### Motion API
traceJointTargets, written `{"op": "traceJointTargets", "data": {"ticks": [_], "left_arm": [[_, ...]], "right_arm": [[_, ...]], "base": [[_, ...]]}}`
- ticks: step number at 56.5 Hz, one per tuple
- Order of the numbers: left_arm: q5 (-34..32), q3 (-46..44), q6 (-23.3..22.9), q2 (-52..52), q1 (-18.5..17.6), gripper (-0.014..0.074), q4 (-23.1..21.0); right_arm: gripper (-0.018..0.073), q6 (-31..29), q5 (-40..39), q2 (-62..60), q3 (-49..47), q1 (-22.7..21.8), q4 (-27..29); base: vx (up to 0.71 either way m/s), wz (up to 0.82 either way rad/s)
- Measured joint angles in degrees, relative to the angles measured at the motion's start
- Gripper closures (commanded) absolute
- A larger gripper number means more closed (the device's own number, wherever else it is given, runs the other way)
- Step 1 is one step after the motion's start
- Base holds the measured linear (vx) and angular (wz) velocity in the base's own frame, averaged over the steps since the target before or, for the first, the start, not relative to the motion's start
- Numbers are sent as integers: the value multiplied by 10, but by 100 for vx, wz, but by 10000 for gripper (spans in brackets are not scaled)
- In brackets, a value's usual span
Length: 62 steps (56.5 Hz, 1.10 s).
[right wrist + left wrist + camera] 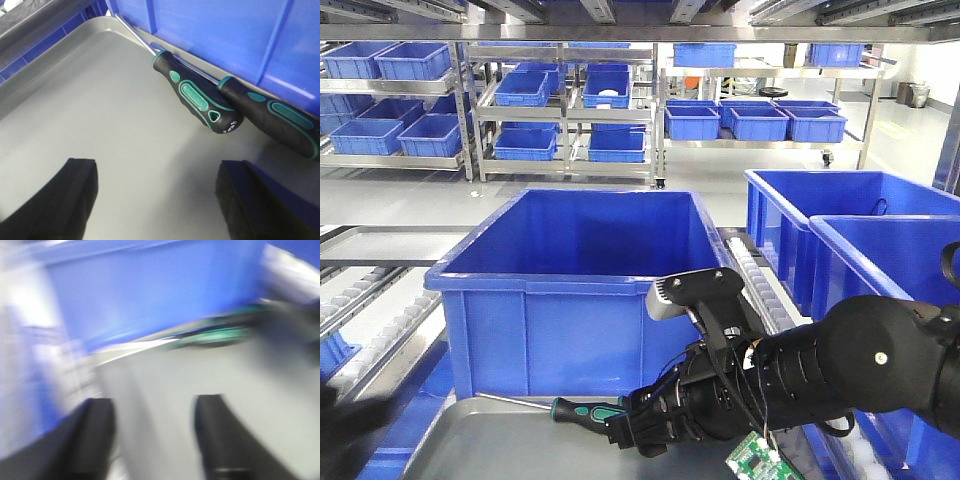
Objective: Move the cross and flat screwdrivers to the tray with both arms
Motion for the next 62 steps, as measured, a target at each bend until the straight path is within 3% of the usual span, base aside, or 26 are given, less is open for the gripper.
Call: {"op": "traceJointTargets", "data": {"ticks": [15,33,62], "left_arm": [[-139,267,-16,-271,73,606,25],[-175,464,-16,-485,88,603,26],[-200,478,-16,-517,88,602,28]], "right_arm": [[-8,0,1,0,0,0,0],[-8,0,1,0,0,0,0],[-8,0,2,0,0,0,0]], "base": [[0,0],[0,0],[0,0]]}}
